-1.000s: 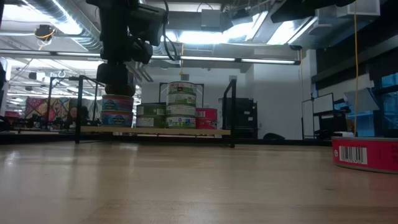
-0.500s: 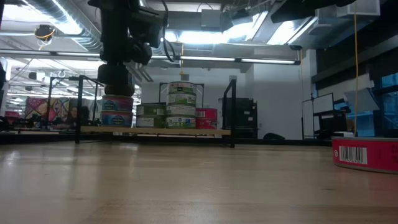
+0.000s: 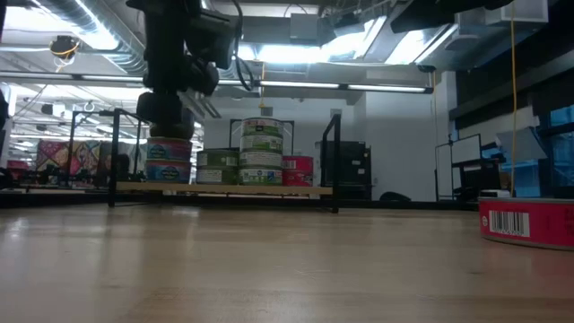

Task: Stack canned seafood by type on shelf
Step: Stack the blue tuna can on top of the other blue tuna can on the shelf

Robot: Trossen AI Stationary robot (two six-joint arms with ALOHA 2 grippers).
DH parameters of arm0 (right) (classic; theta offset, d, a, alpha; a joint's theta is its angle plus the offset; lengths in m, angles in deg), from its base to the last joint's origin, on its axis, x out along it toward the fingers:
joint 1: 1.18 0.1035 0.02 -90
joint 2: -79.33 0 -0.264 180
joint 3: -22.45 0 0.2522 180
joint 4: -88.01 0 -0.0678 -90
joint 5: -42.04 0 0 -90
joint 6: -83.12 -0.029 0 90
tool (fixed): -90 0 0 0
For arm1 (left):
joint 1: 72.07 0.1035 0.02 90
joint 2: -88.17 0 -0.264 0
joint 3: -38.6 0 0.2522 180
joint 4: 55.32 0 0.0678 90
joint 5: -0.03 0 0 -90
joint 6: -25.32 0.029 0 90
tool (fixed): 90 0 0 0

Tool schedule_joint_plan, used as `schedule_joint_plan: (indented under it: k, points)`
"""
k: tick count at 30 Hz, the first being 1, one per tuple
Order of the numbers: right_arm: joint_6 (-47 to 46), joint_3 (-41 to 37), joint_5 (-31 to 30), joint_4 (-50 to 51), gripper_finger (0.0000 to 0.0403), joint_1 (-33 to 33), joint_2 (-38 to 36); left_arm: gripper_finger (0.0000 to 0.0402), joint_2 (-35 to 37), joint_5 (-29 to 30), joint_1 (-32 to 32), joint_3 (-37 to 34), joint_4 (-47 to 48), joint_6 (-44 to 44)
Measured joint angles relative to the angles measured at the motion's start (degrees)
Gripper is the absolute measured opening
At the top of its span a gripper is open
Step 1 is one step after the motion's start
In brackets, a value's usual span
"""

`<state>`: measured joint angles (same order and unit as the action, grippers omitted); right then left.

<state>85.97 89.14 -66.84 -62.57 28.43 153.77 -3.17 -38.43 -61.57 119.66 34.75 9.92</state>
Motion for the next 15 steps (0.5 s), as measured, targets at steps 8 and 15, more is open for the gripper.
schedule_joint_plan:
  k: [8, 15]
  points:
    - [0.0, 0.0, 0.0, 0.0, 0.0289, 0.0, 0.0, 0.0296, -0.1, 0.2, 0.0, -0.1, 1.1, -0.5]
    - [0.0, 0.0, 0.0, 0.0, 0.0289, 0.0, 0.0, 0.0291, -0.1, -0.2, -0.4, -0.1, 5.7, -0.2]
